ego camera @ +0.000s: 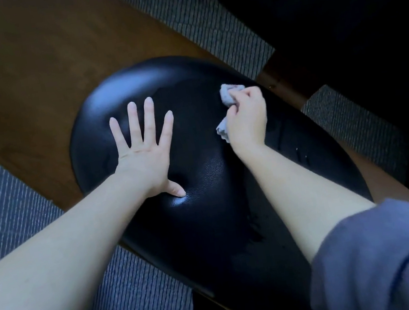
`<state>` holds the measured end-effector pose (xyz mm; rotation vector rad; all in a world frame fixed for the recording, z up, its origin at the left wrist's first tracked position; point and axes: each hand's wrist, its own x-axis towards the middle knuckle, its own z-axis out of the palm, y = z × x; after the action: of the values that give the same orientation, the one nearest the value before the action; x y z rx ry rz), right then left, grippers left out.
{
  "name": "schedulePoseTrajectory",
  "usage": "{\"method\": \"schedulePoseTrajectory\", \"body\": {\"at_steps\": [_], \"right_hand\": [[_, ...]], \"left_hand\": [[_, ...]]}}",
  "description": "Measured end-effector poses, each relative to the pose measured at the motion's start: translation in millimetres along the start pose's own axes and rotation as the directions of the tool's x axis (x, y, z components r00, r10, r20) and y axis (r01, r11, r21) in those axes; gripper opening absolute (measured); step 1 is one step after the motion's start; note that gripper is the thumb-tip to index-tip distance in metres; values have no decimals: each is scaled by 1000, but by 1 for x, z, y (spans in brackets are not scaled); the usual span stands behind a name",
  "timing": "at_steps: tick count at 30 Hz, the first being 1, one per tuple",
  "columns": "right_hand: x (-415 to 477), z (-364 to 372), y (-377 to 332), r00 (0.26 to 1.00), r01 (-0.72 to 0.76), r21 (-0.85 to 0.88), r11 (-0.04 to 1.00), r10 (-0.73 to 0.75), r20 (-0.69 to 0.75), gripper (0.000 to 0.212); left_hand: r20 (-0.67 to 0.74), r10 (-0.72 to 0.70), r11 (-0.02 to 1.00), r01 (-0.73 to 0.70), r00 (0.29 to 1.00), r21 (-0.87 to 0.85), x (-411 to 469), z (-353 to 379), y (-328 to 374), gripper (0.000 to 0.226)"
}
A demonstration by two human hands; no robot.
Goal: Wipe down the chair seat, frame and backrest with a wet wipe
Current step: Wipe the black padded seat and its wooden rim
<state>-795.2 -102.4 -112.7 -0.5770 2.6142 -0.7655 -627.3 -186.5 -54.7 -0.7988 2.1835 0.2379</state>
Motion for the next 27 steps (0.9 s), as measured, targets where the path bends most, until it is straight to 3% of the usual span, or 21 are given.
{"method": "schedulePoseTrajectory", "body": {"at_steps": [2,4,5,6,8,10,14,20,22,27], "right_hand": [[-20,3,-10,978,200,19,980,-200,62,37],[-42,-4,2,871,434,74,898,-439,221,36],[-41,-12,15,837,482,59,874,-480,265,35],[-29,-19,29,857,459,17,888,-448,255,36],[2,-34,55,975,200,-64,978,-192,114,39],[10,-41,68,998,45,-128,991,-39,43,40],[1,-48,71,980,135,-24,991,-130,151,34],[50,-23,54,993,116,33,993,-117,20,35],[70,-13,45,996,57,64,996,-61,61,35],[79,-34,61,986,78,0,997,-77,146,42]], "left_hand": [[-4,-7,1000,7,1000,4,-1,-1,1,154],[-9,-18,1000,18,1000,18,-1,-2,2,154],[-8,-27,999,27,1000,26,-1,-2,3,153],[-6,-42,998,42,999,39,-2,-4,4,153],[-31,-67,993,70,997,92,-5,-6,12,152],[-75,-22,985,35,997,166,-6,-10,21,147],[-92,142,962,-115,986,248,11,-27,46,145],[60,109,961,-121,992,250,42,-35,60,158],[105,88,965,-111,991,239,45,-36,61,160],[189,49,973,-90,981,212,48,-40,64,161]]}}
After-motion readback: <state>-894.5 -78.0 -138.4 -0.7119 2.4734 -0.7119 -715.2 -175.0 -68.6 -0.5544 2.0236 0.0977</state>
